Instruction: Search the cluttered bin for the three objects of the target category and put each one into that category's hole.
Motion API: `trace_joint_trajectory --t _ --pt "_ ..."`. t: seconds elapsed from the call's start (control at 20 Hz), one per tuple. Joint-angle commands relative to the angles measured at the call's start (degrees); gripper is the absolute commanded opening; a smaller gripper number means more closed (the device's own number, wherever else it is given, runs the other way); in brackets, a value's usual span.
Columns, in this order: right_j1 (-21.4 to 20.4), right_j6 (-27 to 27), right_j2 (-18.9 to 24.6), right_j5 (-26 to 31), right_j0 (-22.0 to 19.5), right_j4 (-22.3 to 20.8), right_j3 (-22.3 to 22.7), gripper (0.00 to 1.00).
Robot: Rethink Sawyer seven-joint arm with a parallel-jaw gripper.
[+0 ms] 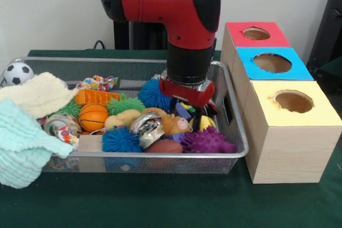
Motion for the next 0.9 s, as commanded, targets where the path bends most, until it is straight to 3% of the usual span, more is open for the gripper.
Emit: trace_joint_trajectory --t 0.05,0.15,0.3,0.5,0.6,0.7,0.8,0.85,0.9 --pt "25.8 19.3 -25.7 -13.8 13.6 0.0 -13.5 1.00" --pt "29.7 20.9 -33.6 -19.0 18.0 4.2 -14.6 1.00" --pt "36.2 19.7 -44.6 -27.3 23.6 14.7 -14.1 1.00" --pt "38.3 13.1 -47.8 -32.4 24.5 22.2 -12.5 1.00" --pt "38.7 10.7 -48.0 -33.5 24.5 24.5 -11.7 1.00" --pt "37.3 9.1 -46.1 -32.1 23.8 24.1 -11.0 1.00" --pt "30.9 5.9 -37.7 -23.2 19.1 17.6 -10.1 1.00" --pt "27.1 3.7 -33.0 -16.1 16.4 15.3 -8.8 1.00" --pt "24.7 2.2 -31.4 -10.0 15.8 15.0 -7.5 1.00"
